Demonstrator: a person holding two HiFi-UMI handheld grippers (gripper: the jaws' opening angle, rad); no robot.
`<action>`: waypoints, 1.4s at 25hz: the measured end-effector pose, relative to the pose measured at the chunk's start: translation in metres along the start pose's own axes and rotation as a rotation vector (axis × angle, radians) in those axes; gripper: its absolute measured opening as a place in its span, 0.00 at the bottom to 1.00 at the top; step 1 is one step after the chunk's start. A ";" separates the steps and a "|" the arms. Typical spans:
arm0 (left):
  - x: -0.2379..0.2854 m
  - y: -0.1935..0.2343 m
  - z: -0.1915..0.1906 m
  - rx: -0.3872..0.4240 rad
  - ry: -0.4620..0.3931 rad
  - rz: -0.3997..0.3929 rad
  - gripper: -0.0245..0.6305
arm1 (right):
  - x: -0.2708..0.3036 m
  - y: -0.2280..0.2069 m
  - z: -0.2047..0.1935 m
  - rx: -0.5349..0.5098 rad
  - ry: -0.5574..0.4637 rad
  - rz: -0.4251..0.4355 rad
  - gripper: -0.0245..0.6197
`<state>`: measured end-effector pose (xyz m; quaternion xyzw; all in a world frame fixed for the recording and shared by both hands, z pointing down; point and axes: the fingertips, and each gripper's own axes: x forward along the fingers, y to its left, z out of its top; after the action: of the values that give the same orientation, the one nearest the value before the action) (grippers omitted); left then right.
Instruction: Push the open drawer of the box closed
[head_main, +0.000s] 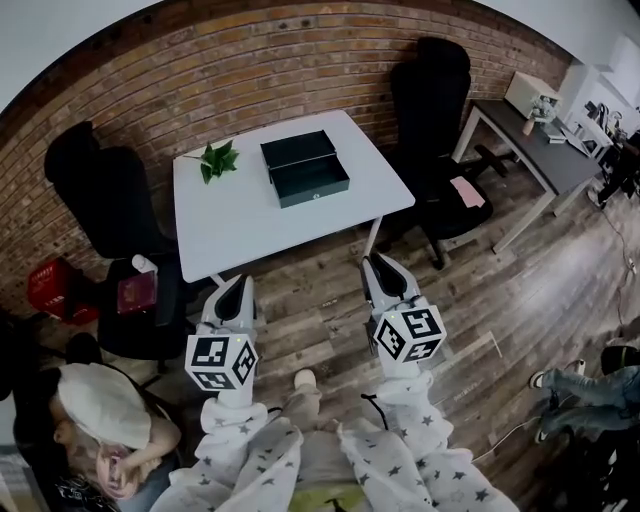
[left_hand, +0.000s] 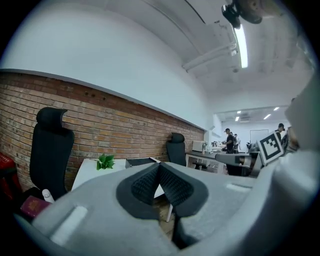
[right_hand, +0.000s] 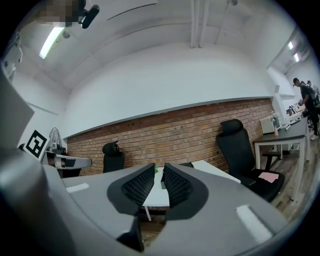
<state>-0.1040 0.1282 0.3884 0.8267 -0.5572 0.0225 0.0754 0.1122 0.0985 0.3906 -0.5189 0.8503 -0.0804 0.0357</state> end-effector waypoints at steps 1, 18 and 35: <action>0.008 0.006 -0.002 -0.004 0.008 -0.004 0.04 | 0.010 -0.002 -0.003 0.007 0.007 -0.003 0.12; 0.122 0.075 -0.028 -0.108 0.108 -0.084 0.04 | 0.137 -0.031 -0.028 0.055 0.104 -0.055 0.18; 0.215 0.115 -0.073 -0.220 0.240 -0.059 0.04 | 0.236 -0.077 -0.095 0.096 0.274 -0.048 0.21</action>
<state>-0.1252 -0.1002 0.4978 0.8208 -0.5188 0.0576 0.2321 0.0579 -0.1359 0.5030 -0.5209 0.8297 -0.1921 -0.0578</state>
